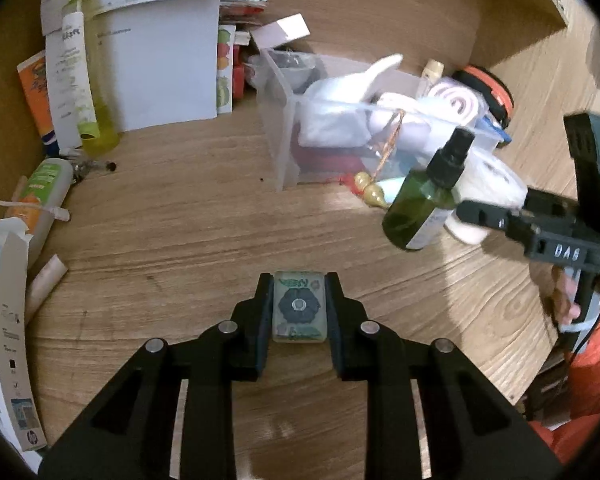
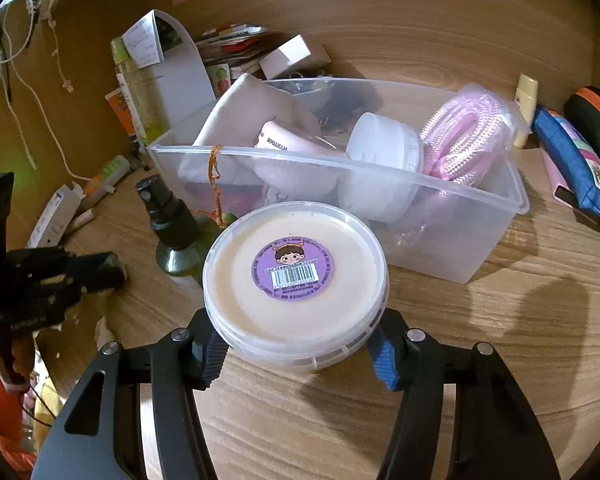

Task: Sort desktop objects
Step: 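Grasp the small tile with the left gripper while the right grasps the beige tub, then carry the tile and beige tub into the clear box, then open both grippers to release the tile and tub, then withdraw, then grasp the green spray bottle with the right gripper and lift it, then carry the green spray bottle with the right gripper over the clear box, then open the right gripper to drop the spray bottle into the box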

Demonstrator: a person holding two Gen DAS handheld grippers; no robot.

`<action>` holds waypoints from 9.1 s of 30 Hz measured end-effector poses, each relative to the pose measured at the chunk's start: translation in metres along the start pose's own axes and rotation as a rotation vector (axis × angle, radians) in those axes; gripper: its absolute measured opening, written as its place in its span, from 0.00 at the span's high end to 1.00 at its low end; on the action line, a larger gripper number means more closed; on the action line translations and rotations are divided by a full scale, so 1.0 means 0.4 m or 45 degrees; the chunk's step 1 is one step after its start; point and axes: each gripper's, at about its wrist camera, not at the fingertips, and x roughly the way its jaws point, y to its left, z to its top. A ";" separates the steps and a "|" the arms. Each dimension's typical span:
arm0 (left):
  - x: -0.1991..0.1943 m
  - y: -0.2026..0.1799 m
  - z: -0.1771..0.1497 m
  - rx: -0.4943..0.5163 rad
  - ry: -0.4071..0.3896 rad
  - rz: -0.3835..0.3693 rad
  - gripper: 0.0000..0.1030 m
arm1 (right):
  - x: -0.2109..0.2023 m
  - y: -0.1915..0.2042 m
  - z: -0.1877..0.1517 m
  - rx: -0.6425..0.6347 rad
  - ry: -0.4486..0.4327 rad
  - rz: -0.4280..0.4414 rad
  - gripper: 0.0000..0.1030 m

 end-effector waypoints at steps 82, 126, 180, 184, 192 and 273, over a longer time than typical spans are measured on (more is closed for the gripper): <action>0.236 -0.069 0.415 0.134 -0.057 0.053 0.72 | 0.116 -0.111 0.314 -0.091 -0.073 -0.235 0.43; -0.095 -0.129 0.255 0.248 -0.373 0.138 0.02 | -0.137 0.052 0.155 -0.102 -0.303 -0.113 0.16; -0.037 -0.107 -0.076 0.200 -0.046 -0.056 0.76 | -0.027 0.100 0.047 -0.052 -0.083 0.073 0.62; -0.052 -0.105 -0.048 0.169 -0.087 -0.042 0.76 | -0.058 0.083 0.043 -0.039 -0.118 0.067 0.62; -0.072 -0.088 0.070 0.163 -0.163 -0.025 0.76 | -0.123 0.040 0.043 -0.036 -0.176 0.021 0.62; 0.082 -0.099 0.424 0.024 -0.259 -0.118 0.14 | -0.071 -0.124 0.256 -0.048 -0.254 -0.256 0.17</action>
